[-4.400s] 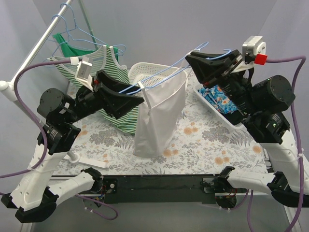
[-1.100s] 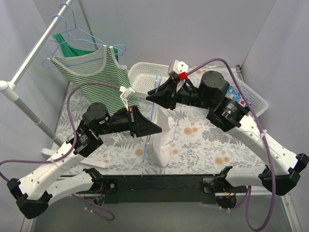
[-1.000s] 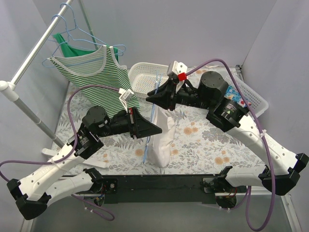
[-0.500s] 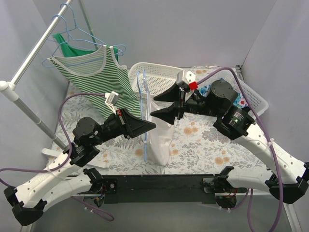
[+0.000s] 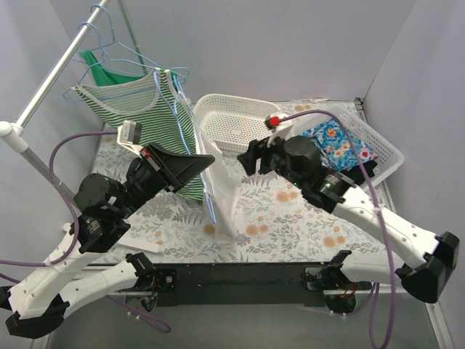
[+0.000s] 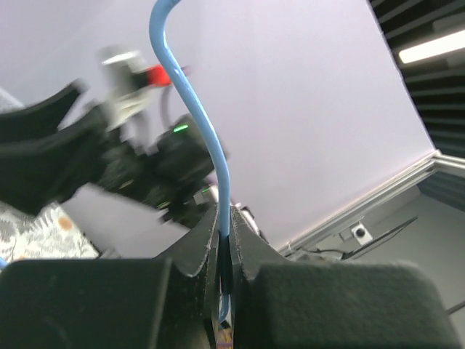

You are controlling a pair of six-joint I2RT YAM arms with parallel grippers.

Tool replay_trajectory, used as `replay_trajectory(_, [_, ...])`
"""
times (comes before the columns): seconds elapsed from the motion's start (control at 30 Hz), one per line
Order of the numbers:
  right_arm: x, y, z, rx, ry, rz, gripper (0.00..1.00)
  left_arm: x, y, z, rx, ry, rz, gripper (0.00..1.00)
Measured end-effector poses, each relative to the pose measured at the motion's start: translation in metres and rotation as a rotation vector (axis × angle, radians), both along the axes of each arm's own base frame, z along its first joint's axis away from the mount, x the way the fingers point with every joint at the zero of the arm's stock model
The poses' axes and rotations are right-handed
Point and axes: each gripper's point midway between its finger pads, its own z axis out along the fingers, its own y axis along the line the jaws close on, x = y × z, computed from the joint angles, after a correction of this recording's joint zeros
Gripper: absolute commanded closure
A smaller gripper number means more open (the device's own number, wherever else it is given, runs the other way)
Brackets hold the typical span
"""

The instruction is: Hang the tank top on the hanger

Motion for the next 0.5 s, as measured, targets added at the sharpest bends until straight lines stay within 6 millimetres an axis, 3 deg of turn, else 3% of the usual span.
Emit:
replay_trajectory(0.17, [0.011,0.025,-0.124,-0.114,0.257,0.024,0.28,0.001,0.016,0.036,-0.053,-0.030,0.064,1.00])
replay_trajectory(0.27, [0.008,0.034,-0.175,-0.137,0.379,0.041,0.29,0.006,0.020,0.046,-0.068,-0.027,0.098,1.00])
replay_trajectory(0.33, [0.005,0.046,-0.189,-0.113,0.435,0.075,0.30,0.012,0.018,0.049,-0.066,-0.017,0.119,1.00])
replay_trajectory(0.5, [-0.006,0.084,-0.188,-0.015,0.470,0.175,0.30,0.030,0.010,0.049,-0.052,0.015,0.163,1.00])
